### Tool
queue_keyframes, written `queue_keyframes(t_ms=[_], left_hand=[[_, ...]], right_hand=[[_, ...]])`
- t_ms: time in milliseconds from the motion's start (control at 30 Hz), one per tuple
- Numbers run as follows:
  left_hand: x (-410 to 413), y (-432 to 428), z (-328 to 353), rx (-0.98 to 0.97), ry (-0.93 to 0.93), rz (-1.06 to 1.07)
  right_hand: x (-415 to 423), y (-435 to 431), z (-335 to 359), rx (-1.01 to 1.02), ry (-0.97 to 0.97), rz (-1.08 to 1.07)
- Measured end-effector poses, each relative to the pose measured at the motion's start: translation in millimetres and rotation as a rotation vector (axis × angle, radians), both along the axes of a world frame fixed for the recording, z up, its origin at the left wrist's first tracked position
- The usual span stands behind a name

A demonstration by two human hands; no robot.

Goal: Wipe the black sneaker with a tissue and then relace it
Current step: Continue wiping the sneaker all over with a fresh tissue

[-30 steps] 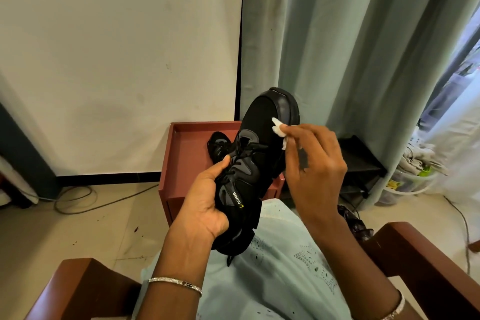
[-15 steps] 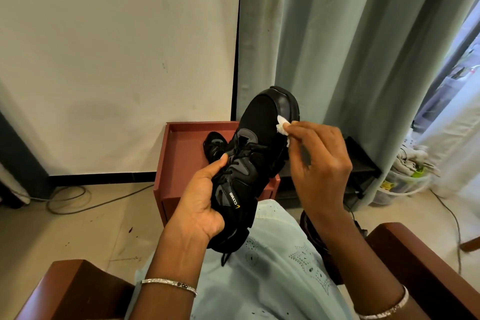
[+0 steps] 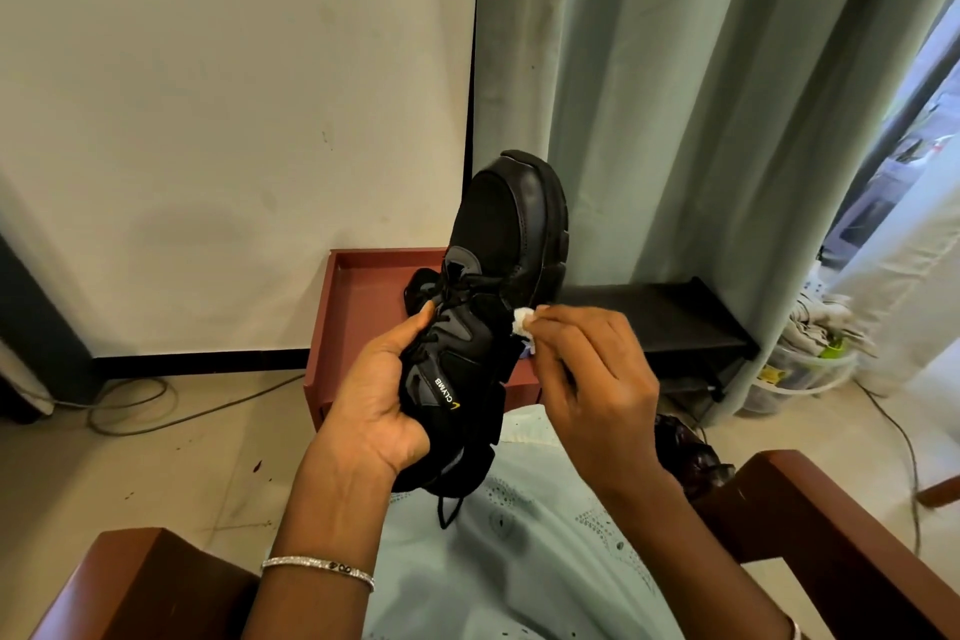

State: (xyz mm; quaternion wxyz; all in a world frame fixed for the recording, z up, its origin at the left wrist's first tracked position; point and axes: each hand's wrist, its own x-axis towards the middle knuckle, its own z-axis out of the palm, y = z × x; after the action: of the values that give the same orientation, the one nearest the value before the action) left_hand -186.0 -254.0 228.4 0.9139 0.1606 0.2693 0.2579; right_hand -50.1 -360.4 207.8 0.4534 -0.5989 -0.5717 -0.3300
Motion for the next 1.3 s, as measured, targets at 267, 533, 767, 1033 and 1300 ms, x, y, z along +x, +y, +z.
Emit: queue_keyframes(t_ms=[267,533,767,1033,1300], left_hand=[[-4.8,1.8,-1.1,0.014,-0.025,0.021],[-4.4,0.5,-2.9,-0.021,0.024,-0.005],[-1.1,-5.7,-0.3,0.03,0.047,-0.005],[-5.0,-4.4,0.0,0.022,0.075,-0.028],[1.1,-12.1,2.0,0.05,0.093,-0.004]], right_hand=[[4.4,12.2,19.0,0.083,0.023,-0.078],[-2.0,-0.4,-2.3,0.005,0.019,0.028],[15.2,9.2,27.5,0.089,0.088,-0.108],[-24.7,-2.7,-15.2,-0.009,0.025,0.026],[11.2,8.7,23.8,0.119,0.047,-0.081]])
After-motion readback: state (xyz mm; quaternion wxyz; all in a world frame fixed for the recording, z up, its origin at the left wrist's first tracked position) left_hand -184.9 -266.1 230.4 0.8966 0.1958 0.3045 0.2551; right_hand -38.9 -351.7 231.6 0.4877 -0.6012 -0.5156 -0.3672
